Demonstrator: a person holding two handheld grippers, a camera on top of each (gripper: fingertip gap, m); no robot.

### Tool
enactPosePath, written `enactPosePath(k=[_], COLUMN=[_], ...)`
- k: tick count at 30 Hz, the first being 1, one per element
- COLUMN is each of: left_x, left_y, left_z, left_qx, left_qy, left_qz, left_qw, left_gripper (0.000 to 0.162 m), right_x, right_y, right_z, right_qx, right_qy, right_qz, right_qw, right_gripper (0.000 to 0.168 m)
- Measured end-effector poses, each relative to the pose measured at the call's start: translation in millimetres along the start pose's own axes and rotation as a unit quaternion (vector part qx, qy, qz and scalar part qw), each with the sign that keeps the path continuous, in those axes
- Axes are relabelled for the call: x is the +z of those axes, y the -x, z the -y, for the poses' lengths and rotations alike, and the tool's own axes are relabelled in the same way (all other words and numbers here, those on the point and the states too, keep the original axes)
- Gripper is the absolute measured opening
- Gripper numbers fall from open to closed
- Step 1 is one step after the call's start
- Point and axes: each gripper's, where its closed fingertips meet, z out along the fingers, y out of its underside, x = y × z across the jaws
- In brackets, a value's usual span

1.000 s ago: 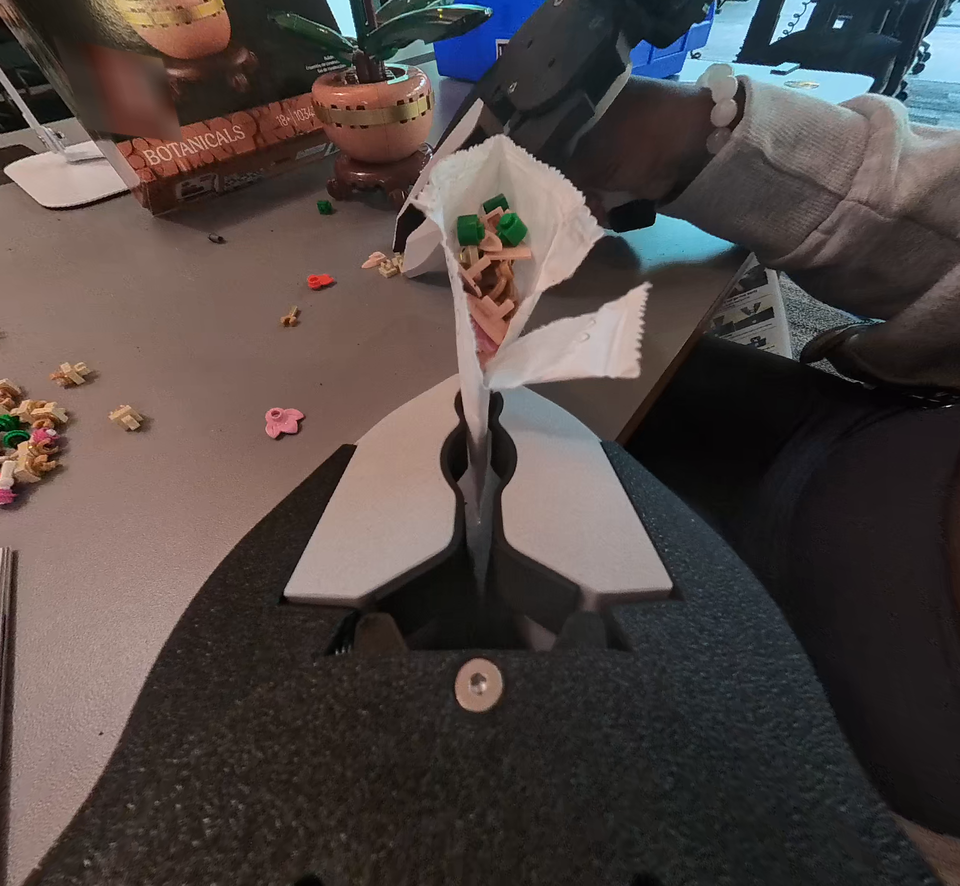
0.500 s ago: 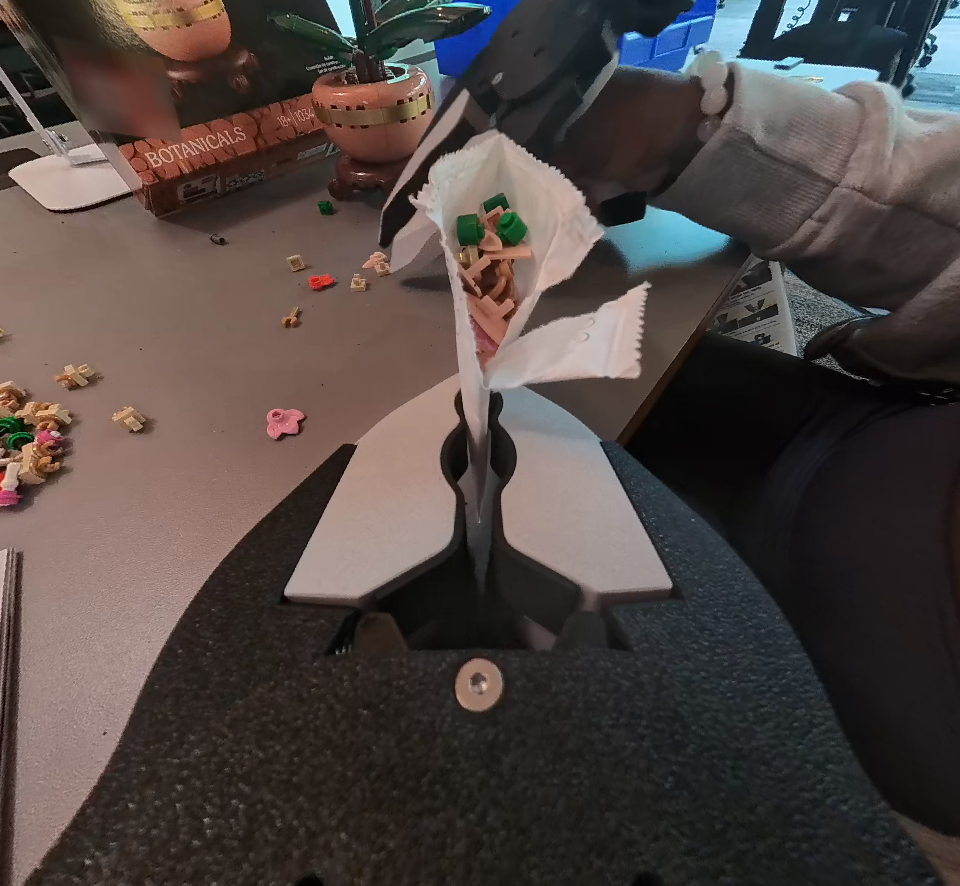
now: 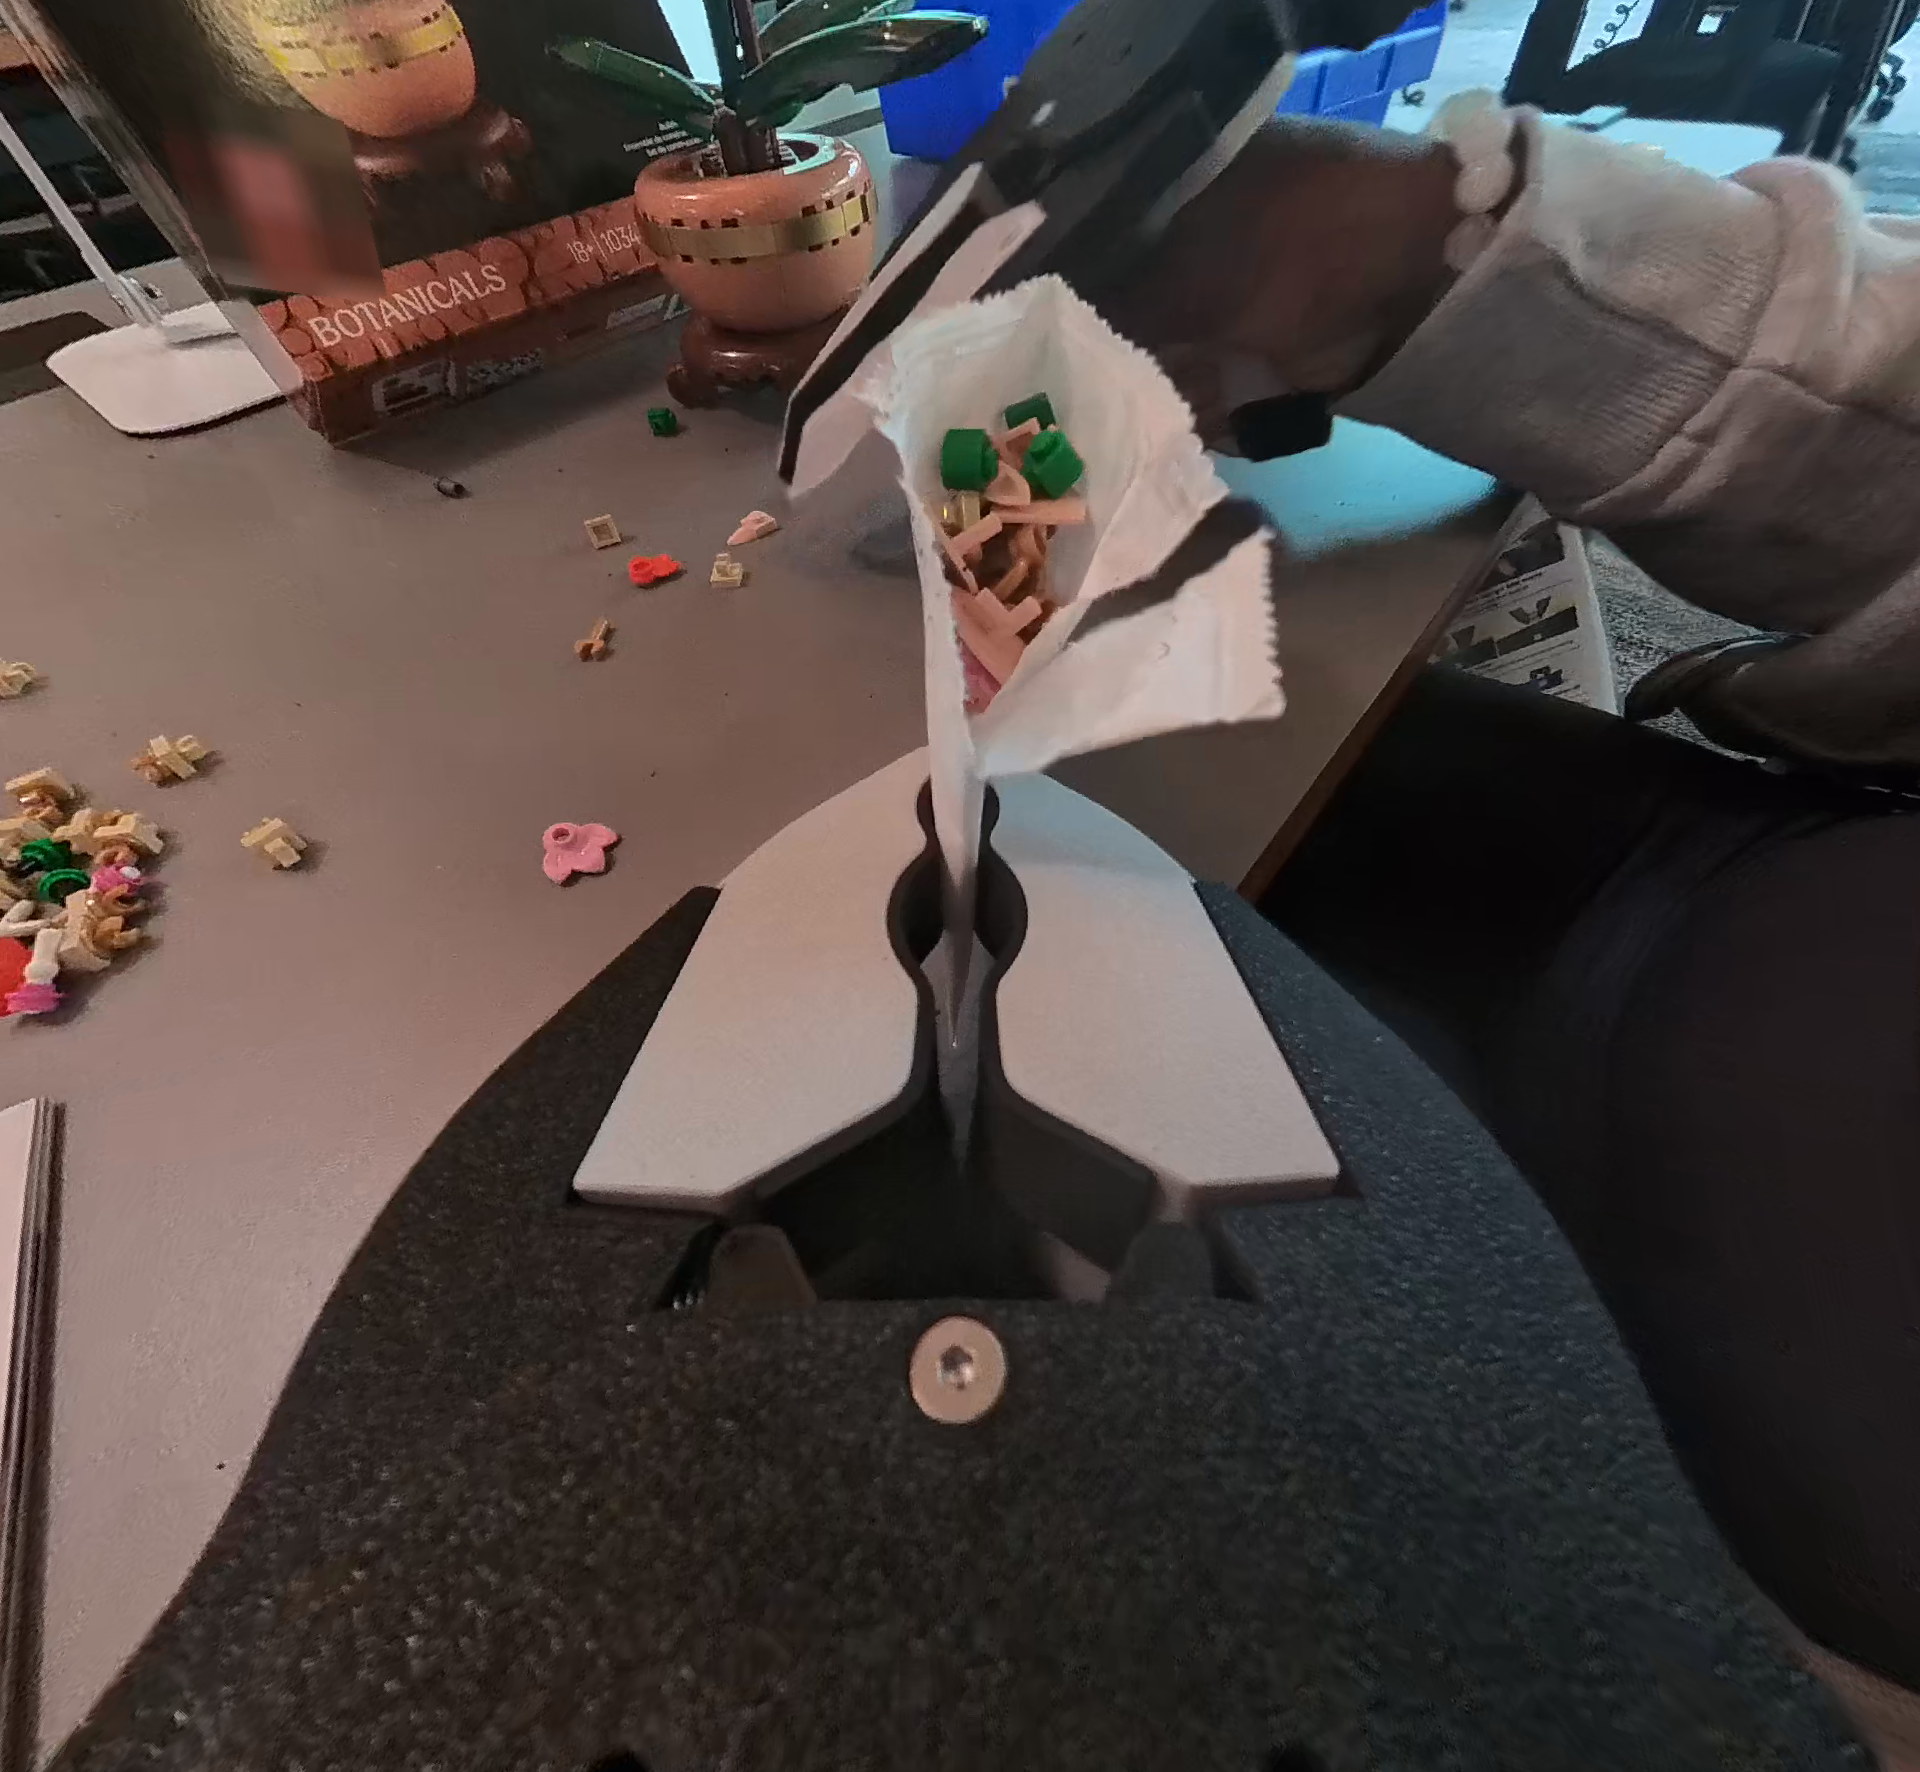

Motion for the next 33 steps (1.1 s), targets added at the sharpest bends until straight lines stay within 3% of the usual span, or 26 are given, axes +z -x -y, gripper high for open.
enactPosePath(k=[5, 10, 14, 16, 19, 23, 26, 33], left_x=[-0.5, -0.1, 0.0, -0.1, -0.1, -0.3, -0.9, 0.0], left_y=[0.5, 0.1, 0.5, 0.6, 0.7, 1.7, 1.3, 1.4], left_z=[-0.1, -0.1, -0.3, -0.4, -0.1, -0.2, -0.3, 0.0], left_qx=[-0.012, -0.021, -0.038, -0.041, -0.043, -0.044, -0.044, -0.046], left_qy=[-0.002, 0.0, 0.0, -0.001, -0.001, -0.002, -0.003, -0.004], left_qz=[-0.003, -0.002, -0.004, -0.004, -0.005, -0.006, -0.007, -0.007], left_qw=[1.0, 1.0, 0.999, 0.999, 0.999, 0.999, 0.999, 0.999], left_gripper=[0.0, 0.0, 0.0, 0.0, 0.0, 0.0, 0.0, 0.0], right_x=[-39.4, -78.4, -72.7, -67.2, -65.9, -66.3, -61.4, -62.1], right_y=[26.3, 73.6, 98.6, 101.6, 105.4, 95.0, 91.3, 71.5], right_z=[25.0, 57.6, 51.2, 45.9, 42.9, 42.2, 34.7, 31.9], right_qx=[-0.003, -0.021, -0.056, -0.065, -0.062, -0.062, -0.054, -0.019], right_qy=[-0.08, -0.155, -0.121, -0.105, -0.096, -0.095, -0.07, -0.064], right_qz=[0.031, 0.133, 0.166, 0.165, 0.178, 0.154, 0.153, 0.121], right_qw=[0.996, 0.979, 0.977, 0.978, 0.977, 0.982, 0.984, 0.99], right_gripper=[0.006, 0.006, 0.007, 0.017, 0.02, 0.024, 0.043, 0.047])
